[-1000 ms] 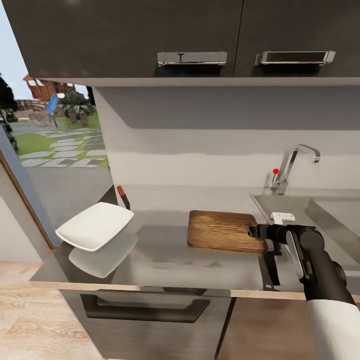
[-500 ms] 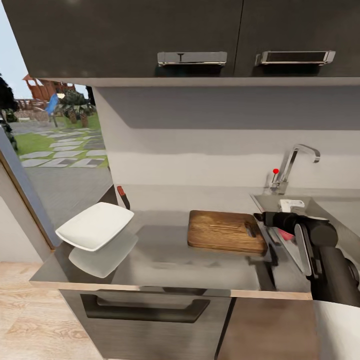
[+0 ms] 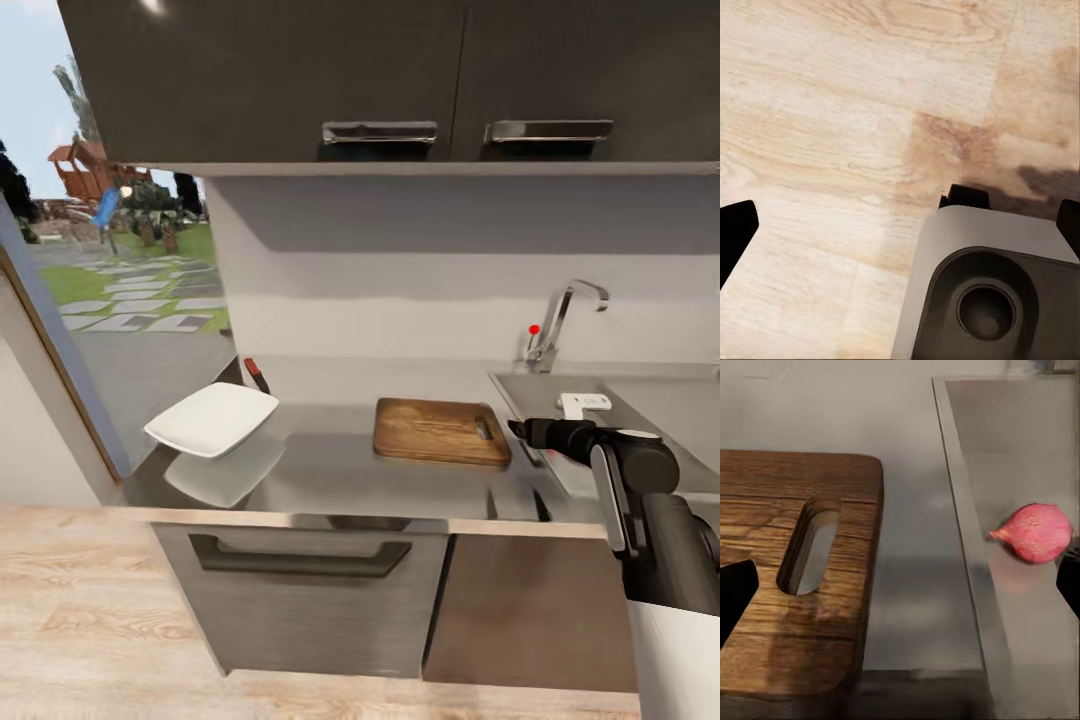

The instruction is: In the kitchen, take the Vidalia onion out of the sink, dice it on the chopping board with the paring knife, put the diced onion into the bowl on the countertop, then place both the paring knife and the chopping board into the sink.

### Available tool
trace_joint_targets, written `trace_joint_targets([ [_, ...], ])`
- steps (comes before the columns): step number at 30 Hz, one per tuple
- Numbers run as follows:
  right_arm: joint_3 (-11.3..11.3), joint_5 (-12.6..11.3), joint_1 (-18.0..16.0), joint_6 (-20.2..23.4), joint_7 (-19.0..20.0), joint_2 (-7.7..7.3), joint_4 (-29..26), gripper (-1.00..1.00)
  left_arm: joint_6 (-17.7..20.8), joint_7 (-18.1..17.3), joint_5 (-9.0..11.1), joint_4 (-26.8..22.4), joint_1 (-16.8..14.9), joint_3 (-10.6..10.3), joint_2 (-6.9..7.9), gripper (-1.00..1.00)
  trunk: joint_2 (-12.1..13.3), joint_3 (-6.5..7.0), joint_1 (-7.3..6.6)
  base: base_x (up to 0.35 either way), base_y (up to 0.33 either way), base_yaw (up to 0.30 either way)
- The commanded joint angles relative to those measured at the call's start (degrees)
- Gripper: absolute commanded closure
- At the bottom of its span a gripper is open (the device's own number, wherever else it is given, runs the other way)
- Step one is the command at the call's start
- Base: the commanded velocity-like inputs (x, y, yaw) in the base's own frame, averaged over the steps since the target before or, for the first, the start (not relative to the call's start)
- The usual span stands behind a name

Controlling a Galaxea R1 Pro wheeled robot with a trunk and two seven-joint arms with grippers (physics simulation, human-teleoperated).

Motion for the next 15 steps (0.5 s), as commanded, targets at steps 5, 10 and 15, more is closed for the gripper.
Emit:
trace_joint_targets([
  [5,-0.01,0.33,-0.04,0.24,0.41,0.01,-0.05,-1.0,-0.11,0.07,0.53,-0.09,0.03,-0.1,0.01,-1.0,-0.03,-0.04,-0.03,-0.338,0.0,0.0],
  [10,-0.01,0.31,-0.04,0.24,0.41,0.05,-0.05,-1.0,-0.11,0.07,0.53,0.16,0.03,-0.1,0.01,-1.0,-0.03,-0.04,-0.03,-0.338,0.0,0.0],
  [15,-0.01,0.35,-0.04,0.23,0.37,0.13,0.0,-1.0,-0.11,0.07,0.53,0.42,0.03,0.03,0.01,-1.0,-0.03,-0.04,-0.03,-0.338,0.0,0.0],
])
